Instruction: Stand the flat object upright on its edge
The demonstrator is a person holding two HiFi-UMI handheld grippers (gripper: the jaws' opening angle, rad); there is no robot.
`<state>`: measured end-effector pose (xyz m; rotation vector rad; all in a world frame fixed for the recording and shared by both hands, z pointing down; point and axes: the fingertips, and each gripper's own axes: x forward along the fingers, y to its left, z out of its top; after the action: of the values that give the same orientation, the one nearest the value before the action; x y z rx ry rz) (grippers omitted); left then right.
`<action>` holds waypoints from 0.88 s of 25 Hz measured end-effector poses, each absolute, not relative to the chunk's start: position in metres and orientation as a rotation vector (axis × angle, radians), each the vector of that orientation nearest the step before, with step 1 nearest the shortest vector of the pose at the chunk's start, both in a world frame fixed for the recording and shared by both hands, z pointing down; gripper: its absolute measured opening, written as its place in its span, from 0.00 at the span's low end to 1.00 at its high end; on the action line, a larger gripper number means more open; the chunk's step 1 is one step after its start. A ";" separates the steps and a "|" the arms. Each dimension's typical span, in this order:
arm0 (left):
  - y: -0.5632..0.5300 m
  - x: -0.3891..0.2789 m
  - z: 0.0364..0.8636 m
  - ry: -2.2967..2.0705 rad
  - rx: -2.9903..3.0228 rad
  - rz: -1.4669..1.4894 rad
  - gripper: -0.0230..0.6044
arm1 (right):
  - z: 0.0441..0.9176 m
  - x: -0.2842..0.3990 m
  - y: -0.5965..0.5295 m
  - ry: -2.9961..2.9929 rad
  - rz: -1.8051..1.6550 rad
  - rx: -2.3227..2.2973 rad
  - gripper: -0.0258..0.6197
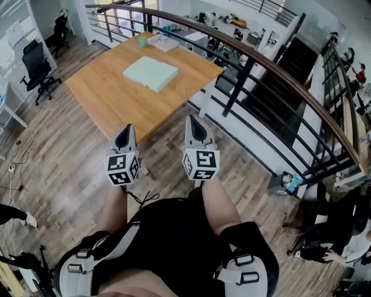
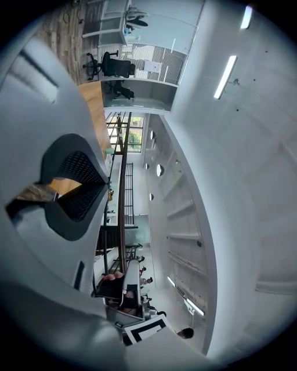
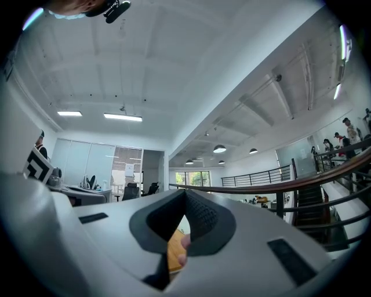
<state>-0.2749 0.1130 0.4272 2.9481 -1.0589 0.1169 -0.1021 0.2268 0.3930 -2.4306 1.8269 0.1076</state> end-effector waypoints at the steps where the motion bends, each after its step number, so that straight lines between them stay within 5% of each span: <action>1: 0.110 -0.274 0.427 -1.062 2.951 0.114 0.04 | 0.391 -0.101 0.223 1.827 0.117 -2.427 0.04; 22: -0.037 -0.179 0.451 -1.266 2.816 0.118 0.04 | 0.403 0.019 0.040 2.017 0.148 -2.236 0.05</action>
<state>-0.1794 -0.0373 0.4511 2.8162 -1.2659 0.1177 0.0194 0.0399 0.4025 -2.2363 2.0172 0.1479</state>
